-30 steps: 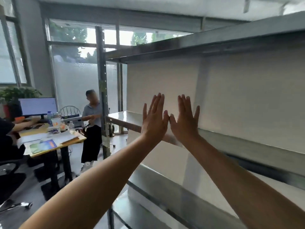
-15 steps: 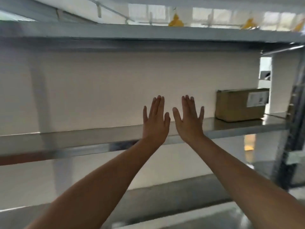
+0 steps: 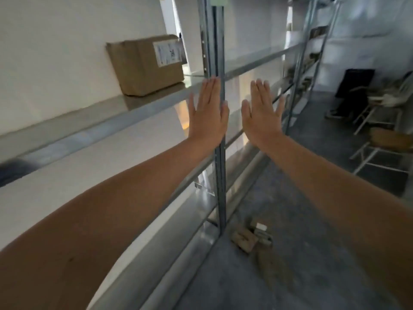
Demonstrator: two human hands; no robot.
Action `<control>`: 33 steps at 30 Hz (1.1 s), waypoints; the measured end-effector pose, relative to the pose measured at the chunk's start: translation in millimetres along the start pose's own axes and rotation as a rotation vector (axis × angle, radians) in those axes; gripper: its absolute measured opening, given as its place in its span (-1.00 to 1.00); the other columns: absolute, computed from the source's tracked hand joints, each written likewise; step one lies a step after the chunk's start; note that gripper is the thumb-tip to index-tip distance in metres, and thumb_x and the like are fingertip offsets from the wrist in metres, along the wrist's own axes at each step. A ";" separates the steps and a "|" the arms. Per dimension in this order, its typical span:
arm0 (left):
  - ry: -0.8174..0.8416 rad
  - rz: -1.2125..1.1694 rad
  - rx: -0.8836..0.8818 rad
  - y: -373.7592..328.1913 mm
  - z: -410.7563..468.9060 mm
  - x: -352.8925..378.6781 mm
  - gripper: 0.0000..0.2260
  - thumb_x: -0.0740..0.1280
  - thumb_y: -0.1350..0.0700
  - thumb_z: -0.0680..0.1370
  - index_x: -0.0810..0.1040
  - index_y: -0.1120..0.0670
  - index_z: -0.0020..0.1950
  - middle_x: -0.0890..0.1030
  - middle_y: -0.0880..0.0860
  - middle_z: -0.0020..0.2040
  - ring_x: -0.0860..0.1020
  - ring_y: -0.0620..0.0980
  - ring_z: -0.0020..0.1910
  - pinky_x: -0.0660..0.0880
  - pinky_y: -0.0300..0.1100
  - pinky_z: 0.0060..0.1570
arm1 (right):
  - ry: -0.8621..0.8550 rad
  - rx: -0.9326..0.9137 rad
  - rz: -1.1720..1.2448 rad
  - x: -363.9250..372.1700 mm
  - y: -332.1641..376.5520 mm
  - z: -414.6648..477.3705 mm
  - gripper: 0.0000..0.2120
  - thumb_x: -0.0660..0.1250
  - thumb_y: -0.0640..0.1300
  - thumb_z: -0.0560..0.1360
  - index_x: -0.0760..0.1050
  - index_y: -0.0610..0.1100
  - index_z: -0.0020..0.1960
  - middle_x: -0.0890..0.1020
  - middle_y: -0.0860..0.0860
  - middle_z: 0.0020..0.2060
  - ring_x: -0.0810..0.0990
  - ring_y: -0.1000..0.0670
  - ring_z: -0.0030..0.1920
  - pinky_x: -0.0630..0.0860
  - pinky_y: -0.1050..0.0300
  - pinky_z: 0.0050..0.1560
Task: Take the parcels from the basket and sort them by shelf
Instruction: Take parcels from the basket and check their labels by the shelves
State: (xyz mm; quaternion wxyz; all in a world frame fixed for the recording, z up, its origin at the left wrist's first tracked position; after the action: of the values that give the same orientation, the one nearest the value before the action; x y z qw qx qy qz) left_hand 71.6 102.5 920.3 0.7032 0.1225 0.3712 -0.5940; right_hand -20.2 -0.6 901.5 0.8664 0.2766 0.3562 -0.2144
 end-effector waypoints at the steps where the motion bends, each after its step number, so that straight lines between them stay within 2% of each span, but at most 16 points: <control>1: 0.020 -0.029 0.019 -6.6 3.6 20.1 -0.51 0.02 0.06 0.68 0.02 0.10 0.61 0.05 0.02 0.61 -0.05 -0.06 0.59 -0.25 0.03 0.53 | 0.009 0.044 -0.032 5.4 -21.2 -0.1 -0.45 -0.12 0.03 0.67 -0.08 -0.14 0.61 -0.04 -0.02 0.60 -0.15 0.03 0.58 -0.32 -0.17 0.50; 9: 0.225 -0.149 0.107 -8.3 23.0 150.0 -0.51 0.00 0.05 0.69 0.02 0.11 0.61 0.04 0.02 0.62 -0.07 -0.06 0.59 -0.19 0.07 0.54 | 0.155 0.234 -0.243 79.1 -106.5 3.1 -0.43 -0.13 0.07 0.67 -0.09 -0.14 0.61 -0.06 0.00 0.60 -0.19 0.04 0.58 -0.33 -0.18 0.49; 14: 0.318 -0.198 0.115 0.0 44.7 210.4 -0.51 -0.01 0.04 0.69 -0.02 0.12 0.61 0.01 0.02 0.62 -0.09 -0.06 0.59 -0.23 0.06 0.53 | 0.130 0.328 -0.257 102.3 -137.4 16.7 -0.42 -0.08 0.06 0.66 -0.09 -0.13 0.61 -0.06 0.01 0.60 -0.19 0.06 0.58 -0.37 -0.14 0.47; 20: 0.431 -0.218 0.145 -18.3 40.8 283.2 -0.50 -0.01 0.03 0.69 -0.02 0.13 0.61 0.00 0.04 0.62 -0.09 -0.03 0.60 -0.19 0.09 0.54 | 0.161 0.438 -0.309 114.3 -189.3 6.8 -0.41 -0.06 0.06 0.67 -0.11 -0.13 0.61 -0.07 0.00 0.60 -0.20 0.04 0.58 -0.34 -0.18 0.49; 27: 0.552 -0.233 0.156 -38.8 31.9 363.9 -0.48 0.00 0.01 0.69 -0.03 0.14 0.61 -0.01 0.04 0.62 -0.10 -0.03 0.59 -0.20 0.11 0.53 | 0.174 0.581 -0.251 135.2 -264.3 -1.0 -0.40 -0.01 0.02 0.65 -0.10 -0.16 0.61 -0.05 -0.03 0.60 -0.19 0.02 0.58 -0.33 -0.16 0.50; 33: 0.637 -0.205 0.094 -36.5 29.8 442.7 -0.48 -0.02 0.01 0.69 -0.05 0.12 0.61 -0.03 0.02 0.62 -0.12 -0.06 0.59 -0.22 0.11 0.53 | 0.273 0.636 -0.175 187.0 -333.0 1.5 -0.40 -0.01 0.01 0.66 -0.11 -0.16 0.61 -0.06 -0.02 0.60 -0.20 0.03 0.58 -0.33 -0.16 0.51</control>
State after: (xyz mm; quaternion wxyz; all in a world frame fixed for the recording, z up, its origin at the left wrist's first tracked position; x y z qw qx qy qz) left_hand 57.4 -255.0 655.3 0.4820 0.2962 0.5546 -0.6102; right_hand -86.4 -285.6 656.0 0.6598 0.5269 0.4065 -0.3490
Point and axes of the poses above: each hand's wrist, its own z-axis towards the middle knuckle, its own x-axis out of the palm, y = z × x, the point moved 7 cm from there along z, towards the middle knuckle
